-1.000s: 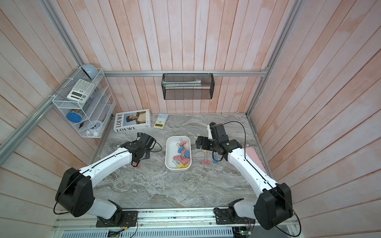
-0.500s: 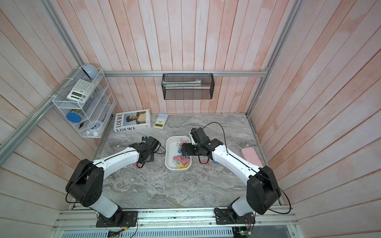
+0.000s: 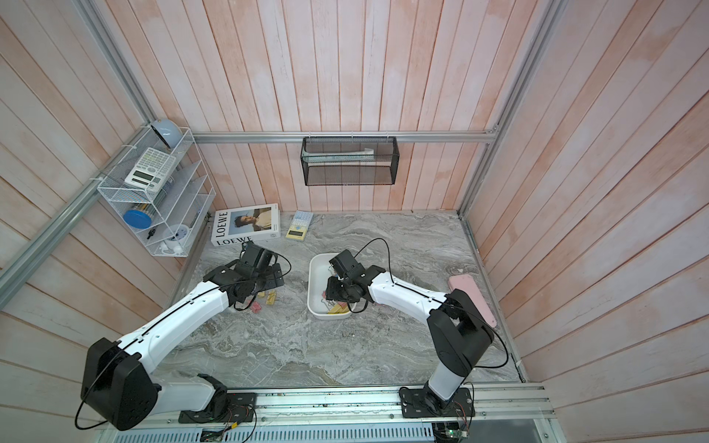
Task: Take out the binder clips from the storage box
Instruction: Pick up the binder clip from the storage box.
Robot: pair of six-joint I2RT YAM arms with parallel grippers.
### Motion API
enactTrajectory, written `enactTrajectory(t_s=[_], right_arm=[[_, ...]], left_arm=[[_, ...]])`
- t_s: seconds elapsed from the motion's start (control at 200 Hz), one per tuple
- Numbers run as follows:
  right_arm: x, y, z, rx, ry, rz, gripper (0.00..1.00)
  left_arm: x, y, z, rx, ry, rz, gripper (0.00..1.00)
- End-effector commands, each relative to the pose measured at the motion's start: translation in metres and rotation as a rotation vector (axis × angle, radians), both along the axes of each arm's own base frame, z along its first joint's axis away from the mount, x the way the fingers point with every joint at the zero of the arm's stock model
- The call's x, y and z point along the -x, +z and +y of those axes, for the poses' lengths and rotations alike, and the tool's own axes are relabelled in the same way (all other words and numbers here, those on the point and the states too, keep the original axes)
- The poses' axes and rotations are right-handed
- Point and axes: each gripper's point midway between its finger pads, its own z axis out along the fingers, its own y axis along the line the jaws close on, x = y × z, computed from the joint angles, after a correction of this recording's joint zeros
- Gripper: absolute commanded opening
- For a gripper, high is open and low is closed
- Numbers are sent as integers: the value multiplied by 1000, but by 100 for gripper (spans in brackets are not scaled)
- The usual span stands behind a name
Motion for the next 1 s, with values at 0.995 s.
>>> enactTrajectory(t_s=[0.995], right_arm=[[-20,-19,32,-119,-133,80,0]], left_arm=[[18,45,4,28,-72,-76,100]])
